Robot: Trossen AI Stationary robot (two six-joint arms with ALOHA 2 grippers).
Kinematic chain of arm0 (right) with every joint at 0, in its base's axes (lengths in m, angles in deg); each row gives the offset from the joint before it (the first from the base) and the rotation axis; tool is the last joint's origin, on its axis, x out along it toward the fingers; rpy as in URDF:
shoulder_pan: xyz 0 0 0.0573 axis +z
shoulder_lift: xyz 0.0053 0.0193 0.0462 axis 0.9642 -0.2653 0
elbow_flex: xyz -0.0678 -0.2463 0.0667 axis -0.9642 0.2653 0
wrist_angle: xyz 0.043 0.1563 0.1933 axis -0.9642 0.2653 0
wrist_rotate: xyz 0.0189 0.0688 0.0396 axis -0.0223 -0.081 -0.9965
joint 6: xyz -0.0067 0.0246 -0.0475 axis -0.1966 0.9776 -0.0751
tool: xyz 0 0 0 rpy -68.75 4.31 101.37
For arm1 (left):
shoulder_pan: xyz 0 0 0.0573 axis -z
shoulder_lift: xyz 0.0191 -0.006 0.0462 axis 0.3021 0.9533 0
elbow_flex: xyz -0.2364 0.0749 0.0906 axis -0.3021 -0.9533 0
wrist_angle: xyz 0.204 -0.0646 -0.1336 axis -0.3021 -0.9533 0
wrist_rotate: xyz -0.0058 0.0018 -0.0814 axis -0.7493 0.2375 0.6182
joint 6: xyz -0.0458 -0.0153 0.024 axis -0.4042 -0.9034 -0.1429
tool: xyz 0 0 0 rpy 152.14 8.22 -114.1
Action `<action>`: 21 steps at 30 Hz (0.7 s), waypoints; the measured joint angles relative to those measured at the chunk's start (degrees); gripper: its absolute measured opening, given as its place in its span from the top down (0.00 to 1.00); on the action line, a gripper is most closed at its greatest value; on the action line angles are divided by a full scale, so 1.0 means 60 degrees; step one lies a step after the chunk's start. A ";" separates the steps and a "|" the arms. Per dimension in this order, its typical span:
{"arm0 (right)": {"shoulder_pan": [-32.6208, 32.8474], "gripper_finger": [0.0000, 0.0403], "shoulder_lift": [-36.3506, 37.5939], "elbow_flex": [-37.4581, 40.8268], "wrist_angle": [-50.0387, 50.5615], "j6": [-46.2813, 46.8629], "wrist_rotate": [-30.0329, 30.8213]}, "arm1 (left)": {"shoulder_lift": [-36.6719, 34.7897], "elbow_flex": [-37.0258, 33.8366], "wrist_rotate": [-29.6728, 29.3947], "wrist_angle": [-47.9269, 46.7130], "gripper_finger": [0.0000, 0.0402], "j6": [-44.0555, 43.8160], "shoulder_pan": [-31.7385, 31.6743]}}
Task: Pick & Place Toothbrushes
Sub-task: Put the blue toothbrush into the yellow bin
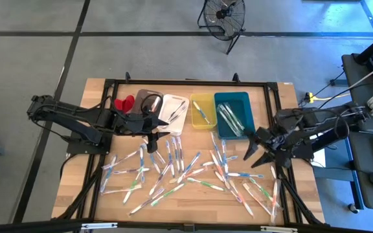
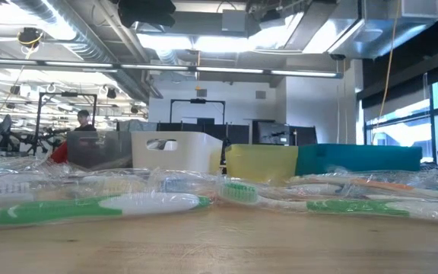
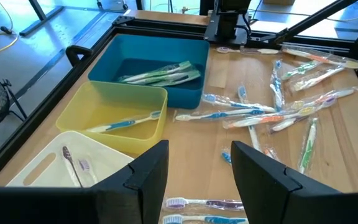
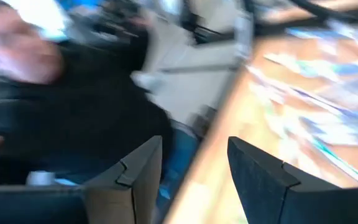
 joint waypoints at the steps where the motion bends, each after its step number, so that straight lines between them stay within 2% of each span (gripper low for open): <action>1: 0.0111 0.55 -0.0087 -0.0257 0.0615 -0.0010 0.0578 | 0.0000 0.0000 0.0000 0.0002 0.58 0.0000 -0.0003; 4: 0.0384 0.56 -0.0368 -0.0832 0.1857 0.0165 0.1766 | 0.0000 0.0000 0.0000 -0.0002 0.58 0.0000 0.0000; 6: 0.0501 0.57 -0.0550 -0.0991 0.2278 0.0399 0.2116 | 0.0000 0.0000 -0.0004 -0.0002 0.58 0.0004 0.0000; 21: 0.1339 0.64 -0.2751 -0.1012 0.2896 0.1945 0.2111 | 0.0000 0.0000 -0.0229 -0.0009 0.58 0.0036 0.0000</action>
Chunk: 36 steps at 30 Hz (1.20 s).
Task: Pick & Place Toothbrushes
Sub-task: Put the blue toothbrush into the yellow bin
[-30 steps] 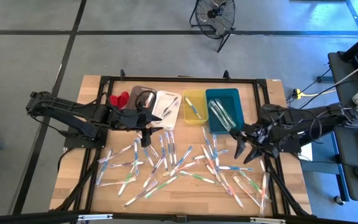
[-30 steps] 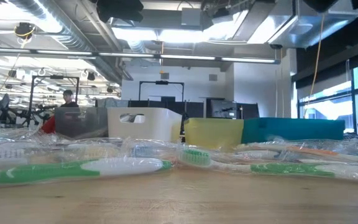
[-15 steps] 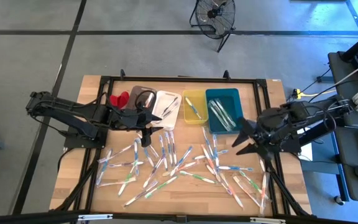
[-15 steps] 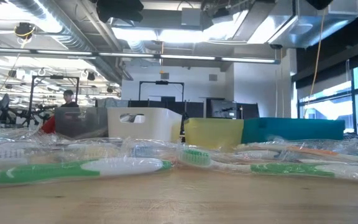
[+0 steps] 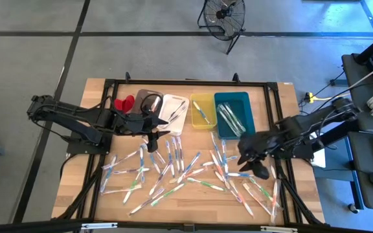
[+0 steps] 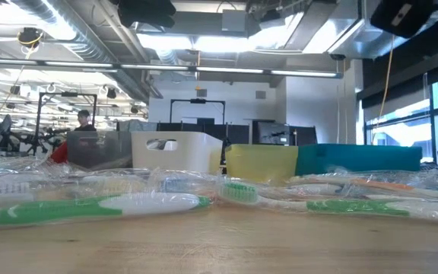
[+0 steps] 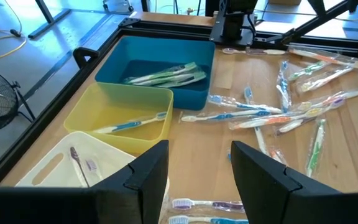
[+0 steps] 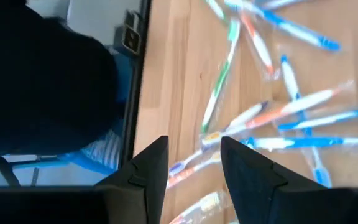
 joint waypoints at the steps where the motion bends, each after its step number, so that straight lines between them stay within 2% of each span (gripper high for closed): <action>1: 0.0035 0.64 -0.0155 0.0000 -0.0033 0.0127 0.0000 | 0.0000 0.0000 0.0000 -0.0003 0.58 -0.0010 -0.0003; 15: 0.0527 0.73 -0.1492 0.0000 0.0029 0.0496 -0.0002 | 0.0000 0.0000 0.0000 -0.0004 0.58 -0.0065 0.0000; 25: 0.0720 0.77 -0.1635 0.0004 -0.1017 0.0103 -0.0280 | 0.0000 0.0000 0.0002 -0.0004 0.58 -0.0094 0.0000; 29: 0.0724 0.78 -0.1635 0.0004 -0.1045 0.0464 -0.0460 | 0.0176 0.0000 0.0007 -0.0021 0.58 -0.0131 0.0000; 36: 0.0830 0.72 -0.1693 0.0004 -0.0460 0.0666 0.0839 | 0.0624 0.0000 0.0048 -0.0006 0.58 -0.0113 -0.0070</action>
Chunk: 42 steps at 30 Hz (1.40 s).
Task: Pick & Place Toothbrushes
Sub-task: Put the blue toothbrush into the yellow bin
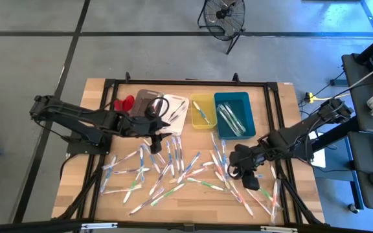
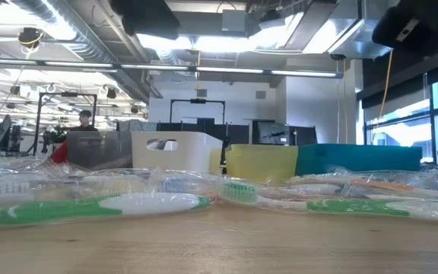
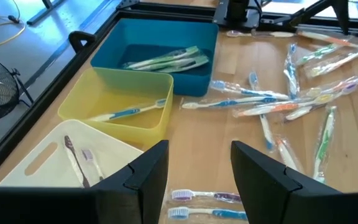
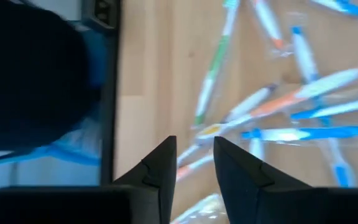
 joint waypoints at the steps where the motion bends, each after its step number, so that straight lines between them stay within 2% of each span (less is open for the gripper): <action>1: 0.0024 0.71 -0.0041 0.0000 0.0127 0.0071 0.0166 | 0.0031 0.0000 0.0038 0.0002 0.58 0.0000 -0.0003; 8: 0.0374 0.58 -0.0753 0.0004 0.1179 0.0100 0.0562 | 0.0043 -0.0004 0.0294 0.0034 0.58 0.0004 -0.0003; 14: 0.0708 0.54 -0.1776 0.0004 0.1564 -0.0127 0.1001 | 0.0043 -0.0004 0.0294 0.0043 0.58 0.0007 0.0005; 25: 0.0820 0.56 -0.3335 0.0011 0.1621 -0.0395 0.1163 | 0.0039 -0.0004 0.0513 0.0079 0.58 -0.0004 0.0005; 33: 0.0820 0.59 -0.3400 0.0014 0.1618 -0.0396 0.1165 | 0.0035 -0.0004 0.0513 0.0251 0.58 0.0005 0.0005; 42: 0.0820 0.54 -0.3400 0.0716 0.0682 -0.0370 0.1161 | 0.0035 -0.0004 0.0527 0.0290 0.58 0.0055 0.0005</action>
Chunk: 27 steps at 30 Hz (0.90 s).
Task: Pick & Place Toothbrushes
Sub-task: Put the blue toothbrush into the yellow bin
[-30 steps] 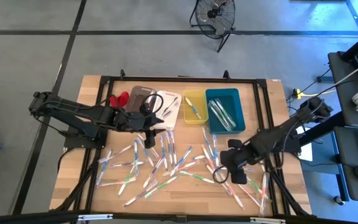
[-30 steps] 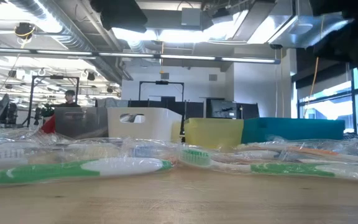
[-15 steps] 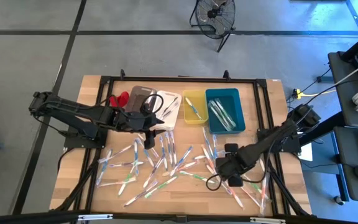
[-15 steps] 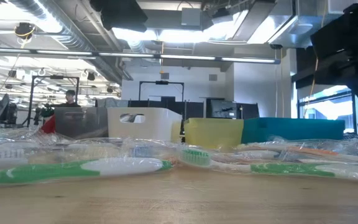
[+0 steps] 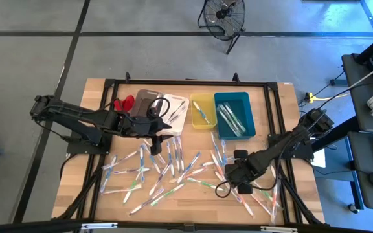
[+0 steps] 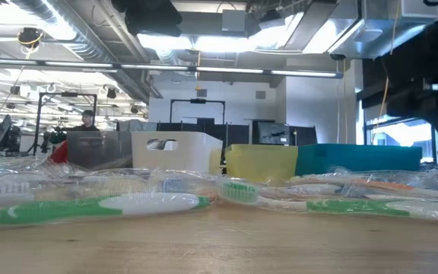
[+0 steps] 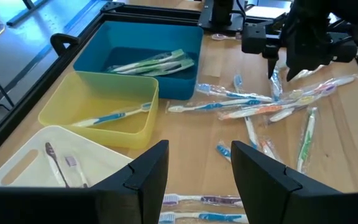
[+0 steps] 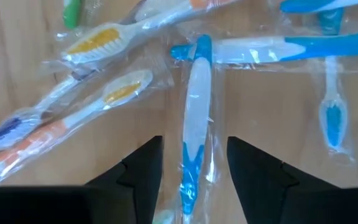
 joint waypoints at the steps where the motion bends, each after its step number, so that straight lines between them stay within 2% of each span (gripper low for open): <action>1: 0.0000 0.54 0.0000 0.0106 -0.0136 0.0014 -0.0003 | 0.0000 0.0000 0.0006 0.0000 0.58 0.0000 0.0000; 9: -0.0011 0.52 -0.0003 0.0855 -0.1535 0.0018 -0.0215 | 0.0000 0.0000 0.0015 -0.0003 0.58 -0.0117 0.0000; 15: -0.0024 0.56 0.0071 0.1343 -0.2244 0.0017 -0.0187 | 0.0000 0.0000 0.0015 -0.0004 0.58 -0.0146 0.0000; 21: -0.0133 0.66 0.0069 0.1393 -0.2271 -0.0048 -0.0182 | 0.0000 0.0000 0.0015 -0.0002 0.58 -0.0222 0.0000; 27: -0.0192 0.85 0.0044 0.1325 -0.2120 -0.0241 -0.0181 | 0.0000 0.0000 0.0015 -0.0001 0.58 -0.0222 0.0000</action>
